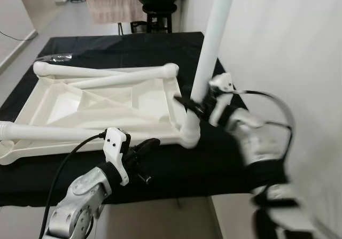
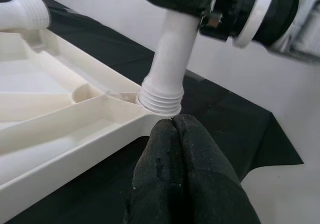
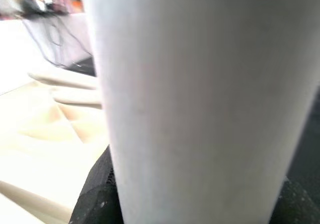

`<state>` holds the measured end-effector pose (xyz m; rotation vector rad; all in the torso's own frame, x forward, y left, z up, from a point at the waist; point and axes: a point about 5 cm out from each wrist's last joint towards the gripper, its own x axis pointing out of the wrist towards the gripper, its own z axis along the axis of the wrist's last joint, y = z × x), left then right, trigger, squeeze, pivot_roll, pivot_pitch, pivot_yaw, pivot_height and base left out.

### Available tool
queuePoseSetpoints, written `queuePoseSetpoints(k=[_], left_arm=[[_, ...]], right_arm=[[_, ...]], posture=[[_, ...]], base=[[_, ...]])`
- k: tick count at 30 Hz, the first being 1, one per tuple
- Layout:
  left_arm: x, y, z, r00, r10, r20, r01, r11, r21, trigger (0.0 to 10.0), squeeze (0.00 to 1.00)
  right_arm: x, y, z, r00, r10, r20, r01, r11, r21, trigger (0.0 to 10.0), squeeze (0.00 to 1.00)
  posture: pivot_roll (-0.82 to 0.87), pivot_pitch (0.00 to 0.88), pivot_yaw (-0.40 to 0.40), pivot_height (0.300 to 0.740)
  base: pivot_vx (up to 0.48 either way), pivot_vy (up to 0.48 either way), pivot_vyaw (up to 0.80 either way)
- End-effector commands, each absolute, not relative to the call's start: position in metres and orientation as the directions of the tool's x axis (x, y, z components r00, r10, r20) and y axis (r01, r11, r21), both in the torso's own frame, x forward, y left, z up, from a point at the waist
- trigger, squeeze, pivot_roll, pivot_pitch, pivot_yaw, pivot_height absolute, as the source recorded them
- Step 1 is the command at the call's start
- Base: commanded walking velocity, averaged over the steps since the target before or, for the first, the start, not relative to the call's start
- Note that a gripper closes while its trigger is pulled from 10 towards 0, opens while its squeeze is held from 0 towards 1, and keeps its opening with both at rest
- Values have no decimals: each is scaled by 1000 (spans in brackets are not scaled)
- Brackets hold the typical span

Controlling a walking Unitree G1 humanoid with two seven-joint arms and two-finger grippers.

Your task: Building children table

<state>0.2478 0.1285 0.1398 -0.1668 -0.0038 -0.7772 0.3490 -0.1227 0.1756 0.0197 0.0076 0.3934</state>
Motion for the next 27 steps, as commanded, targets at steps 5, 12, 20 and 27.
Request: queuePoseSetpoints(k=[5,12,20,27], left_arm=[[246,132,136,717,-696,41,693,704,-155,10000,0],[244,127,135,705,-709,18,706,699,-113,10000,0],[244,125,135,677,-736,-1,733,675,-88,10000,0],[245,122,136,666,-746,-1,743,664,-86,10000,0]], right_arm=[[321,-123,136,933,304,-192,-306,952,22,0,0],[338,-126,144,910,371,-184,-368,928,52,10000,1000],[346,-128,169,701,712,-34,-710,702,61,10000,0],[354,-135,182,565,825,16,-824,563,61,10000,0]], posture=[[-11,59,-15,740],[14,49,-40,740],[6,45,-26,740],[2,54,-38,740]], base=[[0,0,0],[0,0,0],[0,0,0],[0,0,0]])
